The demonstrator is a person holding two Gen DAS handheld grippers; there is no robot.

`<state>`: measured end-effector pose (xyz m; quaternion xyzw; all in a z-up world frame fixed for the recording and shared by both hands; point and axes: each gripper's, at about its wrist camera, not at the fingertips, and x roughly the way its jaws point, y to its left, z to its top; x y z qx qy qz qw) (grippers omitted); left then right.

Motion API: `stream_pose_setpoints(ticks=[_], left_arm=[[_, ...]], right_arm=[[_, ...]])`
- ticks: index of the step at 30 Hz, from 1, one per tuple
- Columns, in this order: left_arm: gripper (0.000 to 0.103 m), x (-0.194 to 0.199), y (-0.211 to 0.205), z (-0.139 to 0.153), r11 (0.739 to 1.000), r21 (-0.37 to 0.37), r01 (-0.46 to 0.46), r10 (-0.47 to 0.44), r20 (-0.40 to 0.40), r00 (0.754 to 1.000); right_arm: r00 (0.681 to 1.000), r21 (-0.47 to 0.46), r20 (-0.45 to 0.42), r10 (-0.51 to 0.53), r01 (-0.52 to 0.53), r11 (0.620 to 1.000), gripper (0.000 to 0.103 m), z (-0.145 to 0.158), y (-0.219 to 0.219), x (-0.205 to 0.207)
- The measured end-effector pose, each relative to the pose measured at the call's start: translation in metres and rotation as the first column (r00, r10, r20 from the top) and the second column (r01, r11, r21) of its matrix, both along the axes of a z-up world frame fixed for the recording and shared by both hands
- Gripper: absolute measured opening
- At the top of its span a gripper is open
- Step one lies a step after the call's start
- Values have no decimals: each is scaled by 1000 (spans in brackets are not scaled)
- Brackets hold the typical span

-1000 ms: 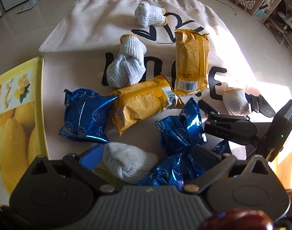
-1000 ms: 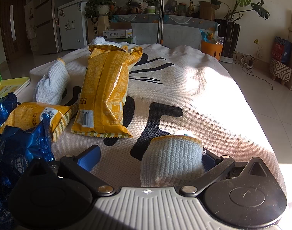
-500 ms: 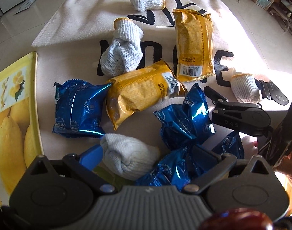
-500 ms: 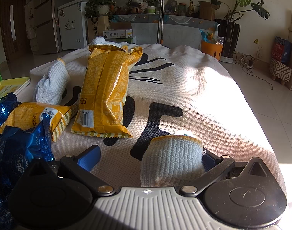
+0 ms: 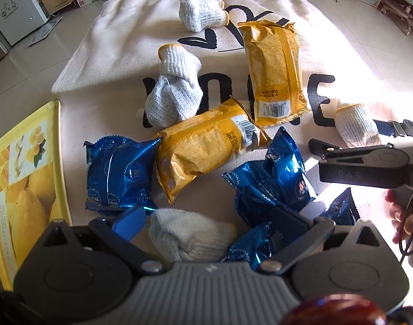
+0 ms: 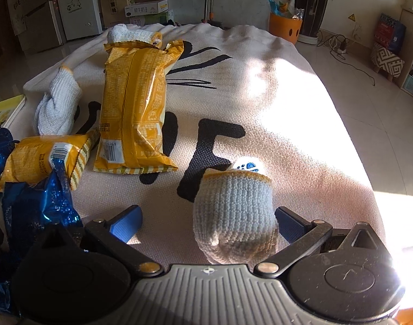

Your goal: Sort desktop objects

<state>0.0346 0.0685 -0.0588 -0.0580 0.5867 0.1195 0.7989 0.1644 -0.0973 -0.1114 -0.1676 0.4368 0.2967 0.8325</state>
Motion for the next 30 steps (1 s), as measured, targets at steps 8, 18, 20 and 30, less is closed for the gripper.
stream_pose_setpoints(ticks=[8, 18, 20, 30], left_arm=[[102, -9, 2, 24, 999, 40, -3, 0, 61, 998], [102, -46, 1, 48, 1000, 18, -19, 16, 130, 991], [102, -57, 1, 48, 999, 11, -31, 29, 124, 992], [102, -122, -19, 48, 993, -35, -112, 115, 104, 988]], right_arm=[[987, 15, -15, -160, 160, 987, 103, 48, -20, -4], [959, 47, -37, -280, 281, 959, 103, 108, -23, -45], [957, 44, -28, -287, 288, 957, 103, 114, -24, -60], [973, 16, -30, -230, 231, 973, 103, 112, -27, -123]])
